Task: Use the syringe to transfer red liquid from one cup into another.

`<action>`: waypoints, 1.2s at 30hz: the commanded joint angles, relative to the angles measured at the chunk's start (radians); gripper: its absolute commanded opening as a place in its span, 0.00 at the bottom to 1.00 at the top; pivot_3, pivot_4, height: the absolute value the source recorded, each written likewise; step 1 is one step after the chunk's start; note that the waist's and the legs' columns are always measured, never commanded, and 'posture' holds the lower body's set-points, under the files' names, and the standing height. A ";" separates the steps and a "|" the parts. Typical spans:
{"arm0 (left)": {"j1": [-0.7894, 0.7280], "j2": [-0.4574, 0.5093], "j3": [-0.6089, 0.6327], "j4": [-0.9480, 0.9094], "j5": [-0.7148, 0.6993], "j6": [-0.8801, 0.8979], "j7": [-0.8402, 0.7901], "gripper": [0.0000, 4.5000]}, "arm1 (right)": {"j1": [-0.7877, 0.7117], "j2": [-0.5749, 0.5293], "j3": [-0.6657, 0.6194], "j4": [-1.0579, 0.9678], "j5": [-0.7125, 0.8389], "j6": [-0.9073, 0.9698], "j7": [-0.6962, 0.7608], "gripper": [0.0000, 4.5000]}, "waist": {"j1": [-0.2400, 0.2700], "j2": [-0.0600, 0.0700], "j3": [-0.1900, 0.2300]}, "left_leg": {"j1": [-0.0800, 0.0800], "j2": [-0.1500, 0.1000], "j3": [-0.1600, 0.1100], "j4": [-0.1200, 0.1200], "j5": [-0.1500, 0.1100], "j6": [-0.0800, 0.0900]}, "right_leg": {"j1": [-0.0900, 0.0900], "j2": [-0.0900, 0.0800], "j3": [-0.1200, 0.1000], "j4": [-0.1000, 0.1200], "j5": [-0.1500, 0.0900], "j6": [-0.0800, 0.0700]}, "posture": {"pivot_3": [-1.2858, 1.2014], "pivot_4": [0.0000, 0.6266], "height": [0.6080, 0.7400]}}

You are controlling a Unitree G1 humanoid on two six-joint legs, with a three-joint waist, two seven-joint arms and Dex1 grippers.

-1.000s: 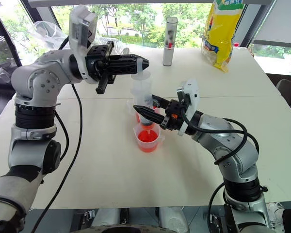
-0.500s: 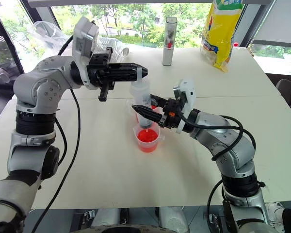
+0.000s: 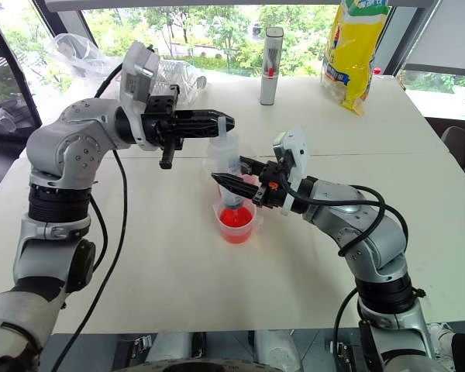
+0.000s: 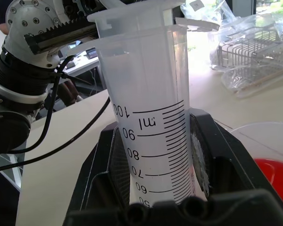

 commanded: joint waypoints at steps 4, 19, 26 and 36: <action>-0.024 -0.018 -0.065 -0.015 -0.024 0.042 -0.030 0.01 | -0.056 0.008 -0.089 -0.037 0.012 -0.053 -0.034 0.31 | 0.000 0.000 0.000 | 0.000 0.000 0.000 0.000 0.000 0.000 | 0.000 0.000 0.000 0.000 0.000 0.000 | 0.52 0.24 1.00; -0.019 0.081 0.004 -0.007 -0.029 0.061 -0.015 0.99 | -0.057 0.010 -0.094 -0.036 0.015 -0.043 -0.039 0.31 | -0.003 0.000 0.000 | 0.000 0.000 0.000 0.000 0.000 0.000 | 0.000 0.000 0.000 0.000 0.000 0.000 | 0.52 0.24 1.00; -0.003 0.209 0.079 0.017 -0.042 0.068 -0.001 0.99 | -0.066 0.006 -0.105 -0.030 0.024 -0.037 -0.042 0.31 | -0.002 0.000 0.000 | 0.000 0.000 0.000 -0.001 0.000 0.000 | 0.000 0.000 0.000 0.000 0.000 0.000 | 0.52 0.24 1.00; 0.059 0.252 0.129 -0.043 -0.086 0.100 0.050 0.99 | -0.104 -0.096 -0.186 -0.064 0.154 0.124 -0.079 0.31 | 0.003 0.000 0.000 | 0.000 0.000 0.000 0.000 0.000 0.000 | 0.000 0.000 0.000 0.000 0.000 0.000 | 0.52 0.24 1.00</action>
